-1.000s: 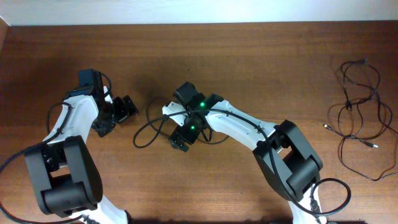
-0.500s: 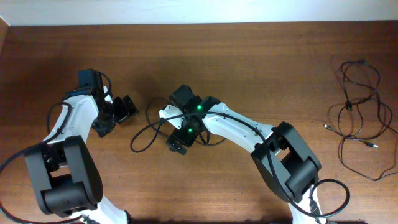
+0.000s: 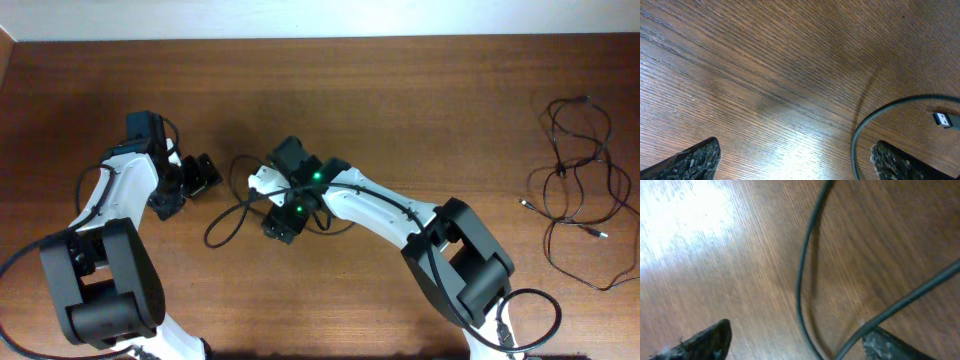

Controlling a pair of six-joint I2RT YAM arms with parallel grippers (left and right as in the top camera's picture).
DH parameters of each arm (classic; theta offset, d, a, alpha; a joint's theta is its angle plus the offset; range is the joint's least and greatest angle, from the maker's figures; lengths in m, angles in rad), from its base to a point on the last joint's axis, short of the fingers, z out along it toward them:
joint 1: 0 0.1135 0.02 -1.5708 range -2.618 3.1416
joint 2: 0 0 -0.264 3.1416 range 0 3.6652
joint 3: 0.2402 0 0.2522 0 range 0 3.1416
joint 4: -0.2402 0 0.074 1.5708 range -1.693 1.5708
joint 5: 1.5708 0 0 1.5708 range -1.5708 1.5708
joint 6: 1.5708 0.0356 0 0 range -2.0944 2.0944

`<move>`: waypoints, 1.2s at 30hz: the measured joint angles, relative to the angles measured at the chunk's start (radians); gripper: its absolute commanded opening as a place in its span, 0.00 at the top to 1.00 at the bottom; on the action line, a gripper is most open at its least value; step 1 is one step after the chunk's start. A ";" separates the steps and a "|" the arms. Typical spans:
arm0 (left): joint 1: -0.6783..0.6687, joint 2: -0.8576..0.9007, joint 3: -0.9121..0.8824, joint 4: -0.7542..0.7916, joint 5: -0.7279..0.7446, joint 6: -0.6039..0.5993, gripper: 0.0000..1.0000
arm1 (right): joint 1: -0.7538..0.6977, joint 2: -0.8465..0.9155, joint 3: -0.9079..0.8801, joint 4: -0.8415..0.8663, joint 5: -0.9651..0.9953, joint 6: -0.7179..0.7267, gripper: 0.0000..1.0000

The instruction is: Untangle cables

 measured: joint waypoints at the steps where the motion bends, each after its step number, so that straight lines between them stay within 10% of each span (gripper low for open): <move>1: 0.000 0.000 0.000 0.000 0.000 0.000 0.01 | 0.010 0.000 0.000 0.002 0.001 -0.003 0.27; 6: 0.000 0.000 0.000 0.000 0.000 0.000 0.01 | 0.031 0.042 0.000 0.015 0.069 -0.001 0.29; 11: 0.000 0.000 0.000 0.000 0.000 0.000 0.01 | 0.031 0.076 0.035 0.038 0.109 -0.010 0.78; 24: 0.000 0.000 0.000 0.000 0.000 0.000 0.01 | 0.040 0.071 0.070 -0.198 0.632 -0.015 0.84; 36: 0.000 0.000 0.000 0.000 0.000 0.000 0.01 | 0.038 0.067 0.182 -0.311 0.514 -0.092 0.34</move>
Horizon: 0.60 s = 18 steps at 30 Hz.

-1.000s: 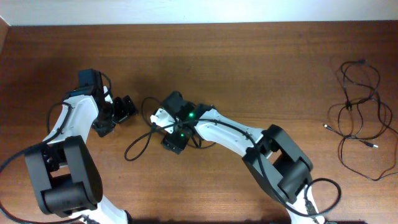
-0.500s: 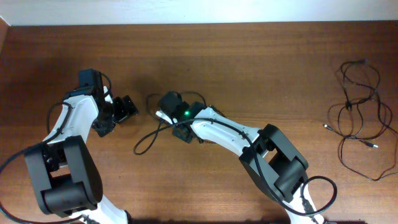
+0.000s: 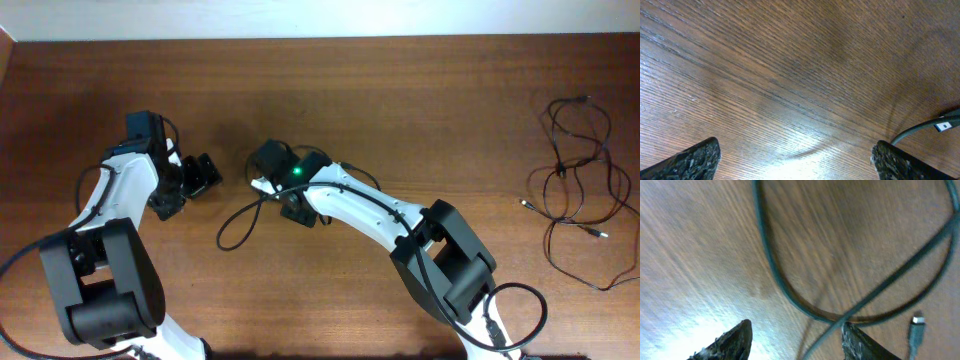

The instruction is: Untangle cables

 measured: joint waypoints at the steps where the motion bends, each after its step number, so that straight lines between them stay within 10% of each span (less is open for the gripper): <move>1: 0.000 0.000 0.000 0.000 0.000 0.000 0.01 | 0.000 0.000 0.000 0.013 -0.021 -0.003 0.27; 18: 0.000 0.000 0.000 0.000 0.000 0.000 0.01 | -0.084 0.053 -0.002 0.130 -0.179 -0.006 0.08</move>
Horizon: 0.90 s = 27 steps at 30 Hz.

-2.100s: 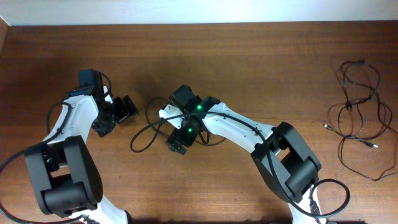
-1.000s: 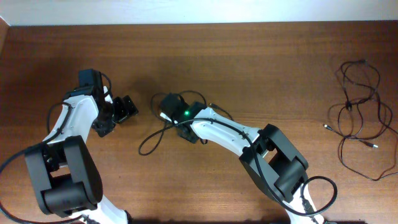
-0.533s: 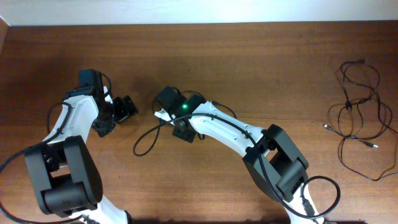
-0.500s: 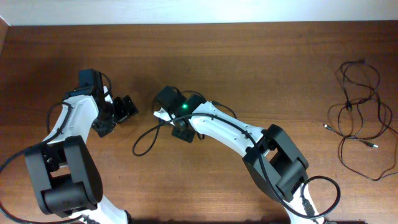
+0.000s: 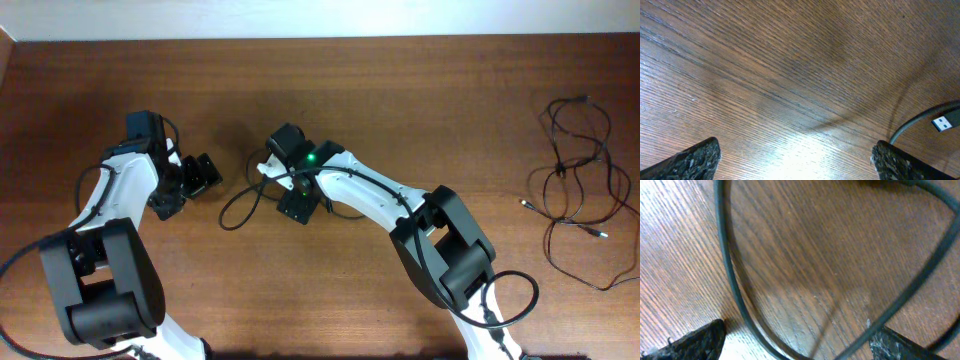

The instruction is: Untangle cables

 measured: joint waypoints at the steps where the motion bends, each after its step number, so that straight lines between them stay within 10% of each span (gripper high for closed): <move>1: 0.000 0.000 0.000 0.000 0.000 0.000 0.01 | 0.000 0.001 0.000 0.000 -0.011 -0.001 0.09; 18: 0.000 0.000 0.000 0.000 0.000 0.000 0.01 | -0.002 -0.030 -0.037 -0.360 -0.421 0.076 0.05; 27: 0.000 0.000 0.000 0.000 0.000 0.000 0.01 | -0.002 -0.021 -0.019 -0.261 -0.436 0.051 0.06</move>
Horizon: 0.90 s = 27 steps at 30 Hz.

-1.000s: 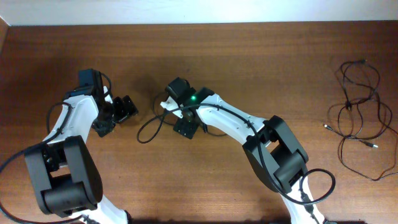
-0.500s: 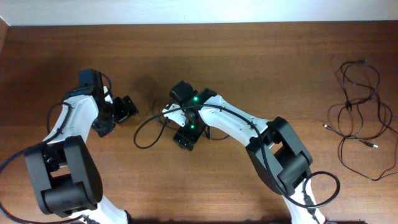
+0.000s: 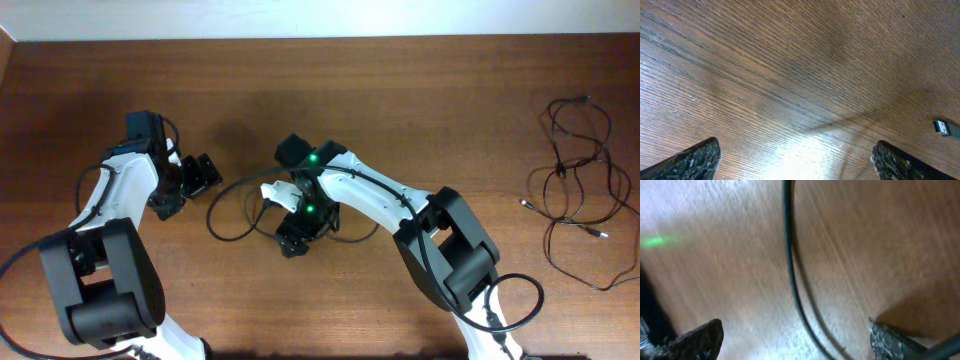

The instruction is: Untangle cables

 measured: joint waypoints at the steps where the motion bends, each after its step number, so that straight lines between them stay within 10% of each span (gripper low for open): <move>1: 0.000 0.000 0.000 0.000 0.000 0.000 0.01 | 0.000 0.000 0.000 0.015 0.003 -0.001 0.06; 19: 0.000 0.000 0.000 0.000 0.000 0.000 0.01 | 0.118 0.005 -0.003 0.105 0.388 0.024 0.54; 23: 0.000 0.000 0.000 0.000 0.000 0.000 0.01 | 0.119 0.003 -0.010 0.116 0.412 0.024 0.96; 27: 0.000 0.000 0.000 0.000 0.000 0.000 0.01 | 0.119 0.002 -0.007 0.107 0.399 0.045 0.96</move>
